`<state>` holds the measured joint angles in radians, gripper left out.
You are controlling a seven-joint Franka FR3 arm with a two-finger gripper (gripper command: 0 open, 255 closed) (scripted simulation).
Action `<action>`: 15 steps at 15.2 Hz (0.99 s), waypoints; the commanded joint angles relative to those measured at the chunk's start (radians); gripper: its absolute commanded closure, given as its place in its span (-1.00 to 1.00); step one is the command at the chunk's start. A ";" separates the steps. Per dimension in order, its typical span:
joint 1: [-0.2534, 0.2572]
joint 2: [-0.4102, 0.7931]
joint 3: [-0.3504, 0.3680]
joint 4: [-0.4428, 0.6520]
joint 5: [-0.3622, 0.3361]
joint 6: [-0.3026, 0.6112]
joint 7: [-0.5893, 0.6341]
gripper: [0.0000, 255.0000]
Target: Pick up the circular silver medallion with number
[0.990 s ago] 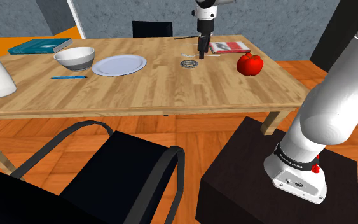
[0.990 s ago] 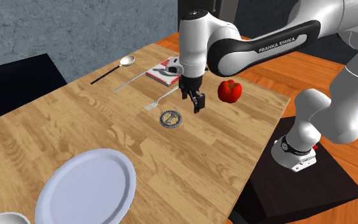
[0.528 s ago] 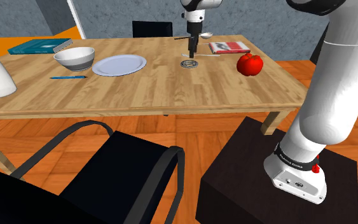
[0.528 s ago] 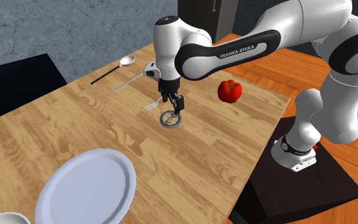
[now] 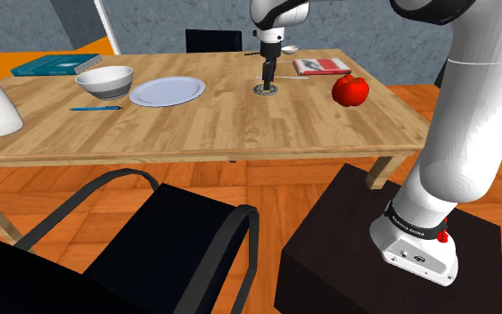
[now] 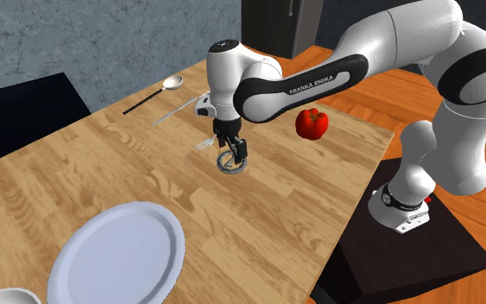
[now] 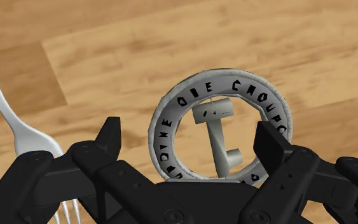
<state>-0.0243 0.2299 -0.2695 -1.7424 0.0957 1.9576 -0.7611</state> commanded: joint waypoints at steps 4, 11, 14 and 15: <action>-0.001 -0.001 0.000 -0.006 0.000 0.005 -0.001 1.00; 0.000 -0.002 -0.001 0.006 -0.001 -0.007 0.000 1.00; 0.000 -0.010 -0.002 0.036 -0.004 -0.045 0.003 1.00; 0.000 -0.012 -0.002 0.046 -0.005 -0.057 0.004 1.00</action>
<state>-0.0248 0.2181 -0.2714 -1.7082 0.0913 1.9127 -0.7584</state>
